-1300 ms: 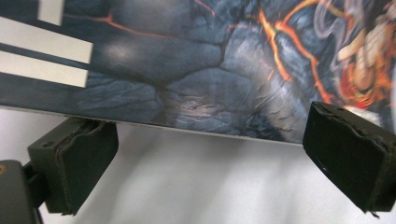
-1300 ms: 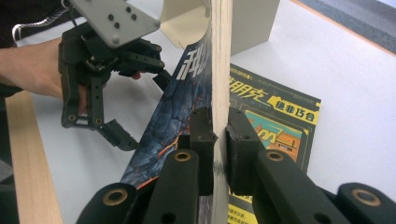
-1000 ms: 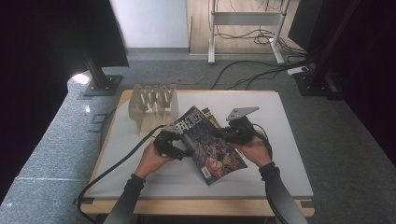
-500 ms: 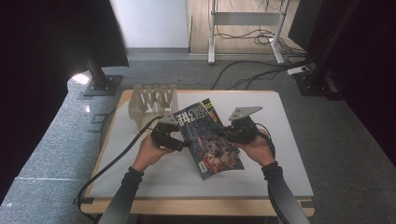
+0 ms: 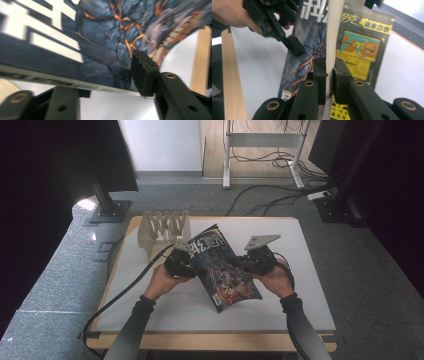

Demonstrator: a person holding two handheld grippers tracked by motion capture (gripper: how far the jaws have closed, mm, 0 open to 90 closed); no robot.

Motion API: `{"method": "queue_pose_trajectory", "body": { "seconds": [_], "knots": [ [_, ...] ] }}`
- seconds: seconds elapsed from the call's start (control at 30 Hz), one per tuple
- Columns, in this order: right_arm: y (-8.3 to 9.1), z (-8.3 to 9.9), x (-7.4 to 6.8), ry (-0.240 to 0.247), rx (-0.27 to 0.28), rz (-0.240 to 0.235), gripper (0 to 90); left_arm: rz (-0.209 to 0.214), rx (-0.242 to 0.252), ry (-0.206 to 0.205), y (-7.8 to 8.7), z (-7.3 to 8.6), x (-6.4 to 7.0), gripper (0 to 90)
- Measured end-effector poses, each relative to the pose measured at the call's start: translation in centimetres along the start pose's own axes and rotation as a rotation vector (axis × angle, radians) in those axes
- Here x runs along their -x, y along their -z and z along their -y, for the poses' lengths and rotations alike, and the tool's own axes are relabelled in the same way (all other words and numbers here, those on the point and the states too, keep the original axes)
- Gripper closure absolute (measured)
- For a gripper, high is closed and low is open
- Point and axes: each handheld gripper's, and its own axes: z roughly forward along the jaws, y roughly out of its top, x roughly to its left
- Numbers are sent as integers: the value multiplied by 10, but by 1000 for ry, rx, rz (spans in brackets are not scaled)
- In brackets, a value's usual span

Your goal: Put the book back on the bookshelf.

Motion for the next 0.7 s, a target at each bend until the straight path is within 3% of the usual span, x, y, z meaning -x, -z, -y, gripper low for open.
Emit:
{"method": "queue_pose_trajectory", "body": {
  "seconds": [0.23, 0.4, 0.57, 0.7],
  "knots": [
    [1, 3, 5, -15, -5, 25, 806, -35, -18, -59, 12, -12, 12, 627],
    [4, 5, 8, -23, -5, 74, 807, -105, -13, -136, 26, -23, 27, 686],
    [6, 7, 9, -36, 16, 98, 809, -210, 24, -207, 39, -31, 43, 768],
    [1, 15, 12, -56, 22, 111, 810, -240, 15, -247, 41, -29, 50, 794]
  ]
}}
